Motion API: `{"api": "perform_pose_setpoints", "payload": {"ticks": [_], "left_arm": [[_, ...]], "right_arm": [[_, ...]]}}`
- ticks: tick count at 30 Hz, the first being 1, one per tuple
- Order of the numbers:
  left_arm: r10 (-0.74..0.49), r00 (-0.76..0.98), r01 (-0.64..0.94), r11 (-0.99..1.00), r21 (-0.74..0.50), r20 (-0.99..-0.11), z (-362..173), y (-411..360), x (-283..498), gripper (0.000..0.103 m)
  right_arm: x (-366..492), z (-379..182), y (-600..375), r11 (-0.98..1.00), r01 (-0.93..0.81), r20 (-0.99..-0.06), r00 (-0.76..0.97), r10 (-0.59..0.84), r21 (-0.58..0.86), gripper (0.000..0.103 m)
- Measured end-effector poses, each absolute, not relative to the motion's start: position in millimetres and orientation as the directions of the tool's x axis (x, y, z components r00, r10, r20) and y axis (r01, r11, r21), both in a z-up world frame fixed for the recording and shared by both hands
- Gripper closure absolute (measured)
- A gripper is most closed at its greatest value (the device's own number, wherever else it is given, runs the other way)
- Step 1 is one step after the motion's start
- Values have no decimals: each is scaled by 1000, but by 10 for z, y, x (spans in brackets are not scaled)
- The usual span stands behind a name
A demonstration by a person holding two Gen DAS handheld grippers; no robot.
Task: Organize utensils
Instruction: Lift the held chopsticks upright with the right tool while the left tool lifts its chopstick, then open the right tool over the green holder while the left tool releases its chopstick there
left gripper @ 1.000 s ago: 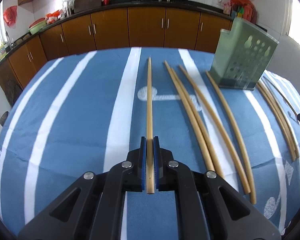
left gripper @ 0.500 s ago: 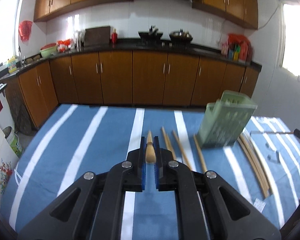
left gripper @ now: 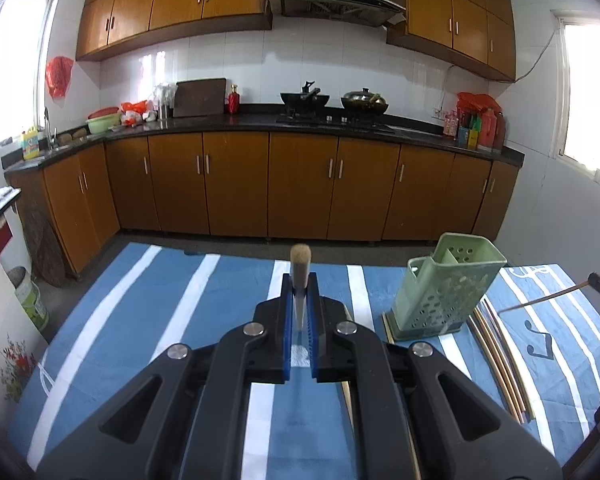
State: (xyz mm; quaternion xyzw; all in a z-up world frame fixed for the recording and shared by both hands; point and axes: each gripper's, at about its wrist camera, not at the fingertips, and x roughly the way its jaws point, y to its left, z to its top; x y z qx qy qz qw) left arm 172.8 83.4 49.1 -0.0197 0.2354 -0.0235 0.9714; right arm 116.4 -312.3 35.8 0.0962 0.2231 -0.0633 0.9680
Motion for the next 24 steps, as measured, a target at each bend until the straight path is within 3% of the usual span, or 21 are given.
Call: {"api": "perform_pose_setpoints", "payload": {"ticks": [9,15,20,24], "left_arm": [[-54,949,38,998,-57,-312,1116,840,1675,95],[-123,974,96,985,-143,-191,1605,694,1624,95],[-194,974,167,964,-206,-118,1763,451,1570,95],[-254,957,220,950,-222,-139,1671,214,1627,95]], "right_arm": [[1159,1066,-3067,975,111,-255,965,-60,191,95],[1165,1492,-2969,960,14,-120,993,20,279,95],[1232,1531,-2782,957,-60,-92,992,89,283,95],[1336,1461,-2619,961,-93,-122,984,128,259,95]]}}
